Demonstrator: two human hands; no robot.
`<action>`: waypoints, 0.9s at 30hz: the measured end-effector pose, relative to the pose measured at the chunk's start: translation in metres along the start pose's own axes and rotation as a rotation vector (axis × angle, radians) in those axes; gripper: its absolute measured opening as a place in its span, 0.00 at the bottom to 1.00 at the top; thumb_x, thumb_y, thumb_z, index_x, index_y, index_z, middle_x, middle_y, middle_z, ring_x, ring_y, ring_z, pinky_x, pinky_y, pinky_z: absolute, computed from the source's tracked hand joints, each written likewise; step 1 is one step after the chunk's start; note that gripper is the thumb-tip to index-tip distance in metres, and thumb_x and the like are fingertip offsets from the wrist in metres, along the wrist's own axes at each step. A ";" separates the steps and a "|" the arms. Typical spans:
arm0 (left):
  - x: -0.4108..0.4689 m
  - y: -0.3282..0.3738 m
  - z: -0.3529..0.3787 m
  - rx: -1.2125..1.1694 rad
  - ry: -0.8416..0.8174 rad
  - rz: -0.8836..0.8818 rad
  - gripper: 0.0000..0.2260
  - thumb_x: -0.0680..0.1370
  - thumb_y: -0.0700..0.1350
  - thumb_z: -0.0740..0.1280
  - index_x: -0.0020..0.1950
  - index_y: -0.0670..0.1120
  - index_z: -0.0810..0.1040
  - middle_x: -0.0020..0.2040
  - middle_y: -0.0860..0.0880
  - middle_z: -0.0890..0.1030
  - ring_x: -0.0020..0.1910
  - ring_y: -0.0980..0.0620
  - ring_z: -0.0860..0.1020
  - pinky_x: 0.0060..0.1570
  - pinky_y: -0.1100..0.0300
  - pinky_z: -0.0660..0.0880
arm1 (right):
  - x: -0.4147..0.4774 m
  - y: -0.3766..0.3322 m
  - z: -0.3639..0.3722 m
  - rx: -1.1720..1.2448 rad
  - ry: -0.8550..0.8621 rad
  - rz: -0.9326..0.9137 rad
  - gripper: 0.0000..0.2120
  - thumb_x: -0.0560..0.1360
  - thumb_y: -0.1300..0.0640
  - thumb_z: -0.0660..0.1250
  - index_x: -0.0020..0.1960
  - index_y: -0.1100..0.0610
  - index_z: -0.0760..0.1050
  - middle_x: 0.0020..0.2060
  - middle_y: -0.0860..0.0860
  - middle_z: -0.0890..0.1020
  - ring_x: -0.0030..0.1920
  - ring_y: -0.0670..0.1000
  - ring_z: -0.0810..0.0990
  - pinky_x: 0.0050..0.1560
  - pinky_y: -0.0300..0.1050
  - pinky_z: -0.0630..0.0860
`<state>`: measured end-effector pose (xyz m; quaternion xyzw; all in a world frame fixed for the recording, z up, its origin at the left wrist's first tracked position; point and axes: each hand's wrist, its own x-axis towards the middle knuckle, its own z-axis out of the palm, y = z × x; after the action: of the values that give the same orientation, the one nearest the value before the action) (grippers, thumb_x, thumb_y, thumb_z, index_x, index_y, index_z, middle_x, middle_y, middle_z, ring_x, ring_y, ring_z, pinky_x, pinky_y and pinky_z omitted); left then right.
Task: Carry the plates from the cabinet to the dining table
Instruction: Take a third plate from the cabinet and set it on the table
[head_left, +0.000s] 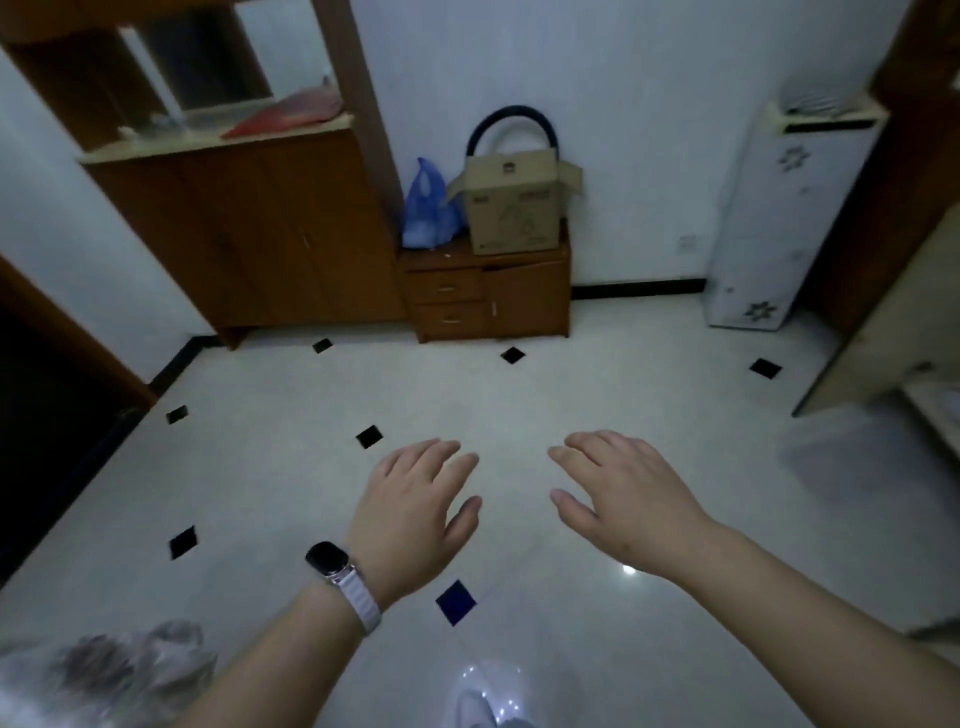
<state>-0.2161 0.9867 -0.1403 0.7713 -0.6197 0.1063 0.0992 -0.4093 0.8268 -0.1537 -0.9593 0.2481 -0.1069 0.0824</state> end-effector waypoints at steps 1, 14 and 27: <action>0.015 0.003 0.007 -0.020 0.004 0.033 0.19 0.76 0.55 0.61 0.61 0.48 0.79 0.59 0.47 0.81 0.59 0.45 0.78 0.58 0.50 0.73 | 0.000 0.010 -0.002 -0.007 -0.002 0.040 0.23 0.75 0.42 0.57 0.61 0.54 0.77 0.55 0.51 0.81 0.54 0.55 0.78 0.52 0.51 0.76; 0.212 -0.026 0.099 -0.259 -0.053 0.336 0.18 0.76 0.55 0.60 0.60 0.49 0.80 0.59 0.47 0.81 0.59 0.45 0.78 0.58 0.51 0.72 | 0.091 0.093 -0.008 -0.111 -0.039 0.438 0.21 0.76 0.41 0.56 0.62 0.51 0.75 0.56 0.47 0.79 0.57 0.52 0.76 0.55 0.49 0.72; 0.389 -0.043 0.149 -0.407 -0.043 0.599 0.18 0.77 0.56 0.61 0.62 0.49 0.79 0.59 0.48 0.80 0.59 0.46 0.77 0.57 0.52 0.71 | 0.170 0.156 -0.030 -0.212 -0.025 0.796 0.25 0.80 0.39 0.52 0.74 0.46 0.62 0.70 0.43 0.68 0.69 0.46 0.64 0.66 0.45 0.61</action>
<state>-0.0867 0.5899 -0.1728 0.5219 -0.8287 -0.0109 0.2020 -0.3424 0.6050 -0.1301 -0.7927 0.6086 -0.0289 0.0209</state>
